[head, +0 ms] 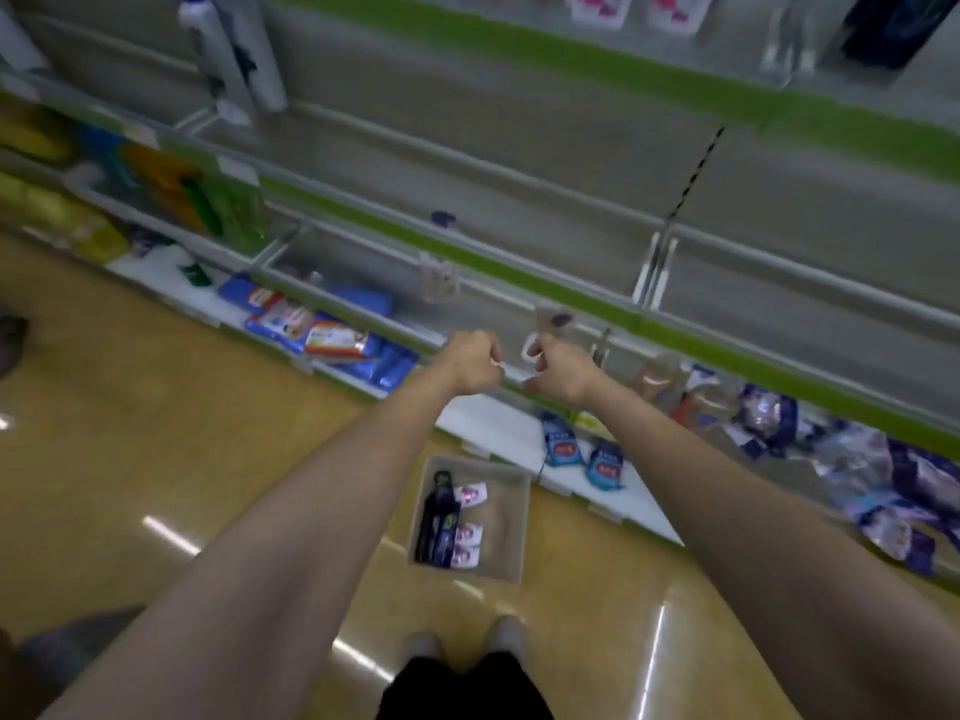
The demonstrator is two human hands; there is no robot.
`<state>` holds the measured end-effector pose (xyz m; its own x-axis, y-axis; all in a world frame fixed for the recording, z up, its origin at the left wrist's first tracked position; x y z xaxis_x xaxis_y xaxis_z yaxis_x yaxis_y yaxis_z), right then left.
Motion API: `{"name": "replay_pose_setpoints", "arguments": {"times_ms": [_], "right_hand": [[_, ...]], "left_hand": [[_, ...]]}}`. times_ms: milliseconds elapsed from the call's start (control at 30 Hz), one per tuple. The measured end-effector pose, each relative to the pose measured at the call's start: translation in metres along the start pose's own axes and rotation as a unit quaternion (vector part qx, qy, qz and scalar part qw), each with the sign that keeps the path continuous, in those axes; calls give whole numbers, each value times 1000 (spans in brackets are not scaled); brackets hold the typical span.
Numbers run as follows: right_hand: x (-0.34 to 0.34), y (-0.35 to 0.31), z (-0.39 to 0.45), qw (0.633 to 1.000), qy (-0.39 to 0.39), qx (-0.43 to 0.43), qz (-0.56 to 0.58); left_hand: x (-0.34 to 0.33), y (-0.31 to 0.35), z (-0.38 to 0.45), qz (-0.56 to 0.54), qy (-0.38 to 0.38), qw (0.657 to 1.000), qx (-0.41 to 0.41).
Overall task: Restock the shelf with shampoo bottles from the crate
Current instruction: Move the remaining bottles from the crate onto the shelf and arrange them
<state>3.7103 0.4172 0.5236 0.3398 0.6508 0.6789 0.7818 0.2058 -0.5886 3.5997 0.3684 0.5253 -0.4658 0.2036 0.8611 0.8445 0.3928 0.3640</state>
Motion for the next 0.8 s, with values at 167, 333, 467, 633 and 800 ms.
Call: {"name": "replay_pose_setpoints", "arguments": {"times_ms": [167, 333, 467, 633, 800], "right_hand": [[-86, 45, 22, 994, -94, 4, -49], [-167, 95, 38, 984, -163, 4, -69], [-235, 147, 54, 977, -203, -12, -59], [-324, 223, 90, 975, -216, -49, -24], [-413, 299, 148, 974, -216, -61, -18]], "left_hand": [[-85, -47, 3, 31, -67, 996, 56], [-173, -101, -6, 37, -116, 985, 122], [-259, -146, -10, 27, -173, 972, 157], [-372, -191, 6, 3, -219, 960, 174], [-484, -235, 50, -19, -233, 954, 189]]}}
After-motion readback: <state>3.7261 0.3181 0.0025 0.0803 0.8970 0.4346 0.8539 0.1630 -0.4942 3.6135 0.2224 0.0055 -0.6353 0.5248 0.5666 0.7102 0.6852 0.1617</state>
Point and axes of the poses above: each hand's wrist, its own z-axis towards the middle knuckle, its own x-axis out of the back of the hand, y = z × x, the point moved 7 cm from there along z, towards the middle knuckle, and after that the axes turned 12 degrees about z, right-handed, at the moved point
